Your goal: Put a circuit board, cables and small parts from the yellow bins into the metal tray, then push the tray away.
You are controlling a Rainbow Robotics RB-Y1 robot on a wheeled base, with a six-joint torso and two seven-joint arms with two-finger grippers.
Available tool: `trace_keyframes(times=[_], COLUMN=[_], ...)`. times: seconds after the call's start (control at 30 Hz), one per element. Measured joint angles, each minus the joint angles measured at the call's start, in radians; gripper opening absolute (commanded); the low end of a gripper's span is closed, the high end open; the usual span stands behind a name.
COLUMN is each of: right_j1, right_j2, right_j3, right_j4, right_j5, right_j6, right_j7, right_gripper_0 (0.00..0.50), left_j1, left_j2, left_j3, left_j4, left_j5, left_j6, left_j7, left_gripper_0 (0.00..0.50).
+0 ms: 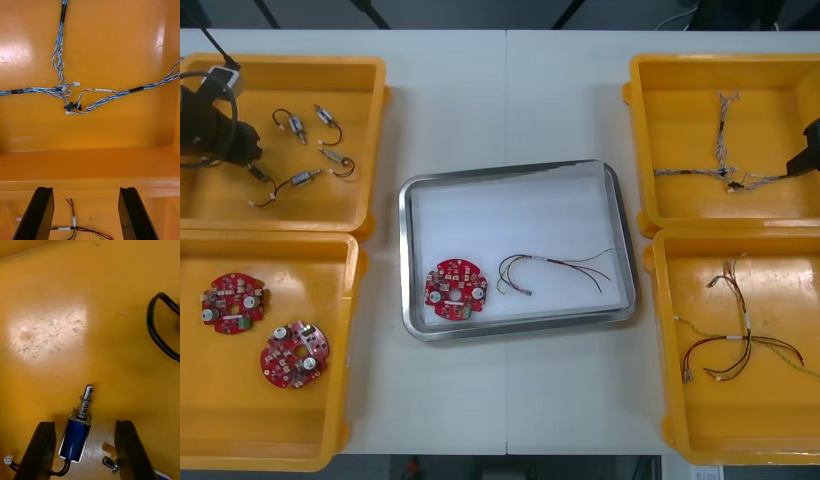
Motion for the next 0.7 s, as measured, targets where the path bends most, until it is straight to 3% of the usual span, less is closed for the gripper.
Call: trace_keyframes(times=[0.03,0.1,0.5,0.7], right_j1=[0.000,0.000,-0.001,-0.044], right_j2=[0.000,0.000,0.000,0.012], right_j3=[0.000,0.000,0.000,0.015], right_j4=[0.002,0.004,0.037,0.142], right_j5=[0.003,0.010,0.018,0.079], right_j6=[-0.004,-0.014,-0.054,-0.057], right_j7=[0.001,0.003,0.014,0.014], right_gripper_0=[0.500,0.500,0.500,0.500], left_j1=[0.000,0.000,-0.001,-0.002], left_j2=[0.000,0.000,0.000,0.001], left_j3=[-0.005,-0.016,-0.041,-0.041], left_j4=[0.000,0.000,0.000,-0.006], left_j5=[0.005,0.015,0.060,0.088], left_j6=[0.000,-0.001,-0.014,-0.014], left_j7=[-0.019,-0.033,-0.033,-0.033], left_gripper_0=[0.039,0.000,0.000,0.000])
